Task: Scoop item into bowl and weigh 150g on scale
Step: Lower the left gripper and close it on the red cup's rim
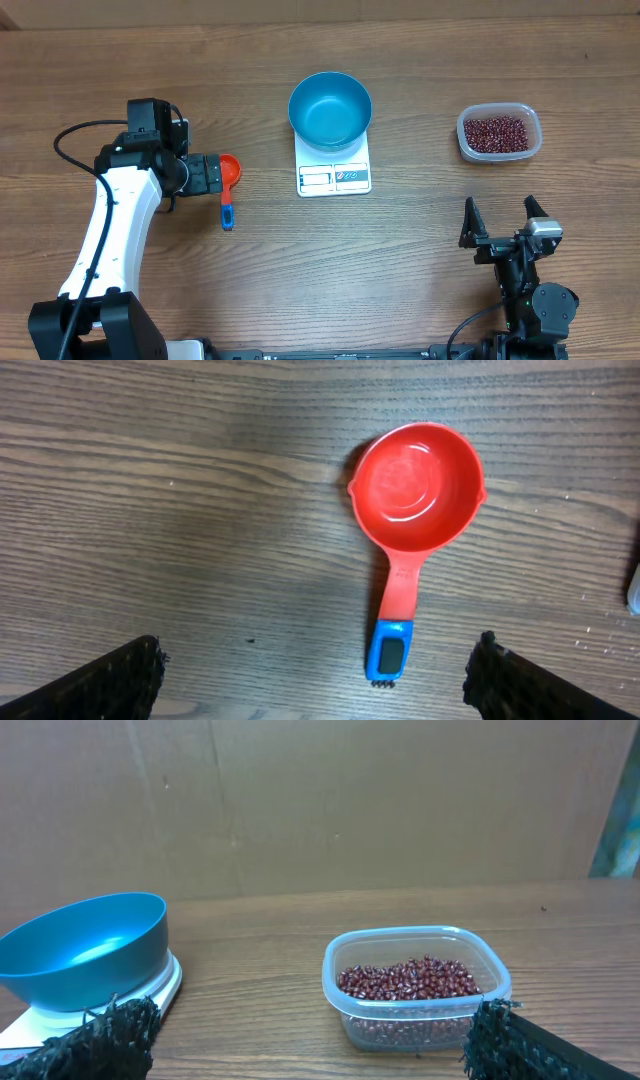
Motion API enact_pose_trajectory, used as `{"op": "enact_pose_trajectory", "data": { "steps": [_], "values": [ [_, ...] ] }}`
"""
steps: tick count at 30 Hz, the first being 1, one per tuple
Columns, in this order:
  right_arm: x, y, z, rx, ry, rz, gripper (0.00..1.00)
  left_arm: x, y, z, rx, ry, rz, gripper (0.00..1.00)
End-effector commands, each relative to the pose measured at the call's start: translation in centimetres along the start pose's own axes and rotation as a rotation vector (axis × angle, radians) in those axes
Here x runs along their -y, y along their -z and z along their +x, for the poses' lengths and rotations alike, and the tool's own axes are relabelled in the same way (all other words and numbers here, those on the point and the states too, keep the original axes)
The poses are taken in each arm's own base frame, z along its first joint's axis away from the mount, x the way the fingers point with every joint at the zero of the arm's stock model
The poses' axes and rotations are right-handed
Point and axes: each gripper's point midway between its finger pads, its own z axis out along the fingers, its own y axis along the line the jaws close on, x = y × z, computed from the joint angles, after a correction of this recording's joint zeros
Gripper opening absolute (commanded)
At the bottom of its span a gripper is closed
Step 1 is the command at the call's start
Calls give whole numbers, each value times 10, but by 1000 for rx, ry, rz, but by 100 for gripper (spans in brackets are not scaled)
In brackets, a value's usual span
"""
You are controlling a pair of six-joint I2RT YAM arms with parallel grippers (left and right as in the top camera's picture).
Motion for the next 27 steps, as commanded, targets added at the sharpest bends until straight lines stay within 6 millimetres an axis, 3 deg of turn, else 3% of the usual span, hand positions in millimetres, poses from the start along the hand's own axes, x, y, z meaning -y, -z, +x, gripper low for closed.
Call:
{"op": "enact_pose_trajectory", "data": {
  "steps": [1,9,19,27],
  "values": [
    [0,0,3,0,4,0,100,1,1,-9,18,29,10,99],
    [0,0,3,0,4,0,100,0,-29,0,-70,33,0,100],
    [0,0,3,0,4,0,100,-7,-38,-4,-67,55,-42,99],
    [0,0,3,0,4,0,100,-8,-60,-1,-102,71,-49,99]
  ]
}}
